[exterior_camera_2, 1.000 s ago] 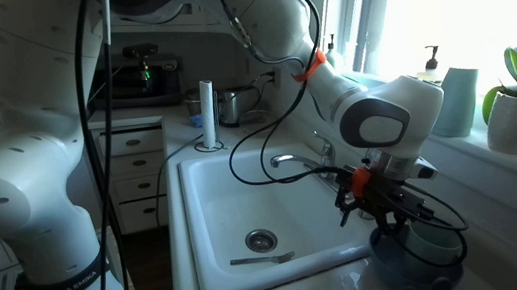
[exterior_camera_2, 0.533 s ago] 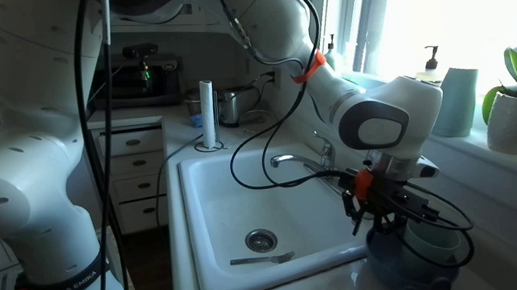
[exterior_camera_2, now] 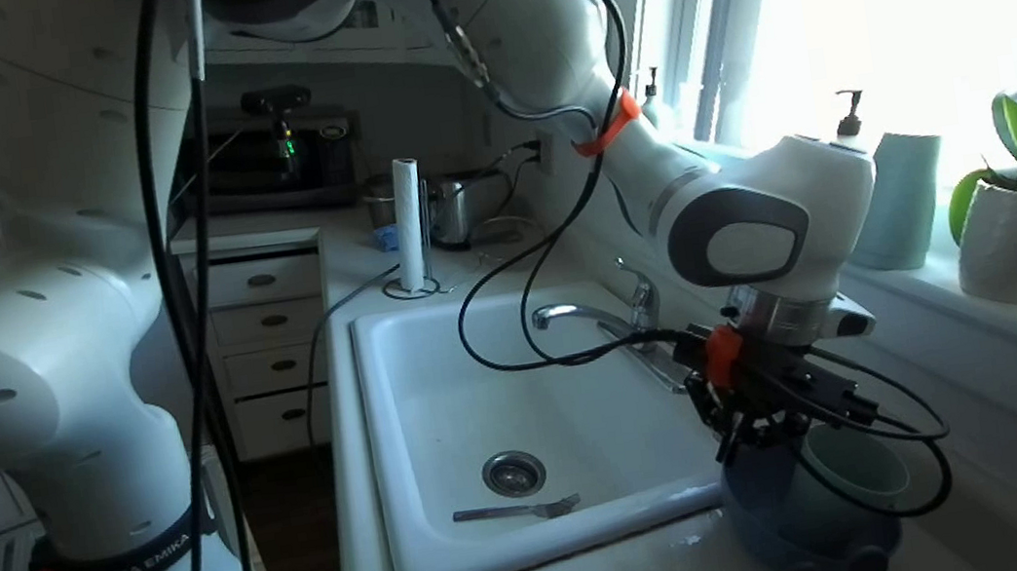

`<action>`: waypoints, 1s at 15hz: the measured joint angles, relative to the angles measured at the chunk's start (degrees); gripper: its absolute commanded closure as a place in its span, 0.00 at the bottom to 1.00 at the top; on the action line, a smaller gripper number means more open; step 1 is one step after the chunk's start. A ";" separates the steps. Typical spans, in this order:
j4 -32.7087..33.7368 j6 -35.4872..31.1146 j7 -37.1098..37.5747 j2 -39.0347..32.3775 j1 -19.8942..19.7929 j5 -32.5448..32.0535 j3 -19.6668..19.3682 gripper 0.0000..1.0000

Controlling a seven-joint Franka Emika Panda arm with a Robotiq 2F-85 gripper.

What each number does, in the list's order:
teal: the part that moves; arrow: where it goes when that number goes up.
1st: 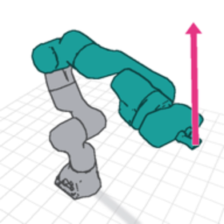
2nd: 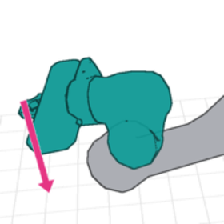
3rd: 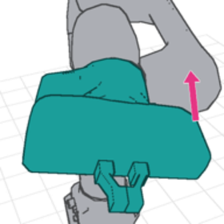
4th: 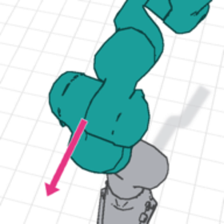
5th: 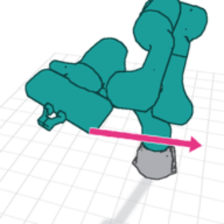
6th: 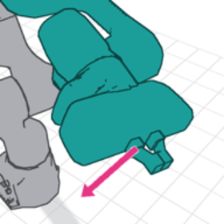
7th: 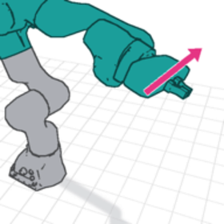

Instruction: Remove the light blue cup from the sink and put it in the blue bowl, pick up the blue bowl with the cup inside and place them on the dishes drying rack

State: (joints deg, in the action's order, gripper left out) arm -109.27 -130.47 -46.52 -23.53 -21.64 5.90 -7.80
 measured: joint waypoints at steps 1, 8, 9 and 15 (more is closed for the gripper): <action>0.00 -0.06 0.00 0.12 0.04 -0.05 0.00 0.99; -0.56 -0.73 0.14 2.75 1.01 -1.04 0.07 0.99; -0.88 -0.75 0.40 3.65 1.26 -1.41 0.04 0.99; -3.24 -2.81 4.00 8.93 2.69 -6.14 -1.02 0.99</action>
State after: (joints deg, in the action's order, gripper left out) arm -112.51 -133.28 -42.53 -14.60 -18.95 -0.24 -8.81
